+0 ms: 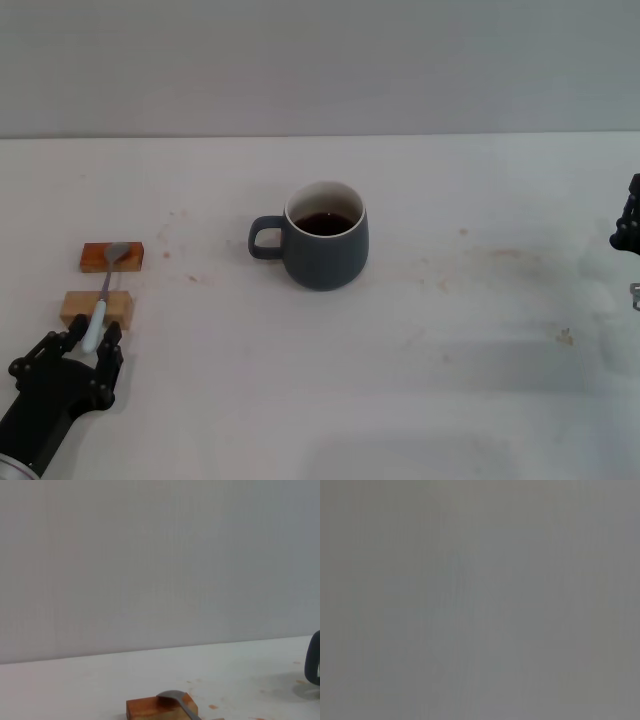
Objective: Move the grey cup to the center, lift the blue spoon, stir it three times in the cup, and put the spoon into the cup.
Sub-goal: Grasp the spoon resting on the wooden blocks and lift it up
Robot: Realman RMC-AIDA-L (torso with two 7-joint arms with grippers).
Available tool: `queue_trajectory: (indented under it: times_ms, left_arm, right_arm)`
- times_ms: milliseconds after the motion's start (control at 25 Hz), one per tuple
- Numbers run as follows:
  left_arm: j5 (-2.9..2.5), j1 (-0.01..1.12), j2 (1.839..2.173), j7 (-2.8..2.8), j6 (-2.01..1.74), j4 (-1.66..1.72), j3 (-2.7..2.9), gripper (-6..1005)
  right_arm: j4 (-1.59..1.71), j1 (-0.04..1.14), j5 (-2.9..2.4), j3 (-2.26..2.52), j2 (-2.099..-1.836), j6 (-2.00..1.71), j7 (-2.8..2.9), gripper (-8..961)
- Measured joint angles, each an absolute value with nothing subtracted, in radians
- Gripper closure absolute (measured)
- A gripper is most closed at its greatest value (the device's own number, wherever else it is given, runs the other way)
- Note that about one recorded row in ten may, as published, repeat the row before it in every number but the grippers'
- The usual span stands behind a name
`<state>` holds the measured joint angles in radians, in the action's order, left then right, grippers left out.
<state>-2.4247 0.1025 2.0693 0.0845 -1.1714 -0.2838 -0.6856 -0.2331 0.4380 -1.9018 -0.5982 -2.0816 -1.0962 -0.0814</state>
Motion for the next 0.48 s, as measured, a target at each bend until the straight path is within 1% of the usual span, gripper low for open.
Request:
queue_trajectory:
  times_ms: [320,480]
  left_arm:
    - [-2.426,0.087,2.069,0.076,-1.225,-0.283,-0.680,731]
    - [-2.424,0.083,2.070,0.074,-1.238,-0.277,-0.680,777]
  right_arm:
    - [-0.233,0.435,-1.904,-0.596,-2.082,-1.098,-0.081,954]
    - [-0.233,0.430,-1.904,-0.595,-2.082,-1.100,-0.081,954]
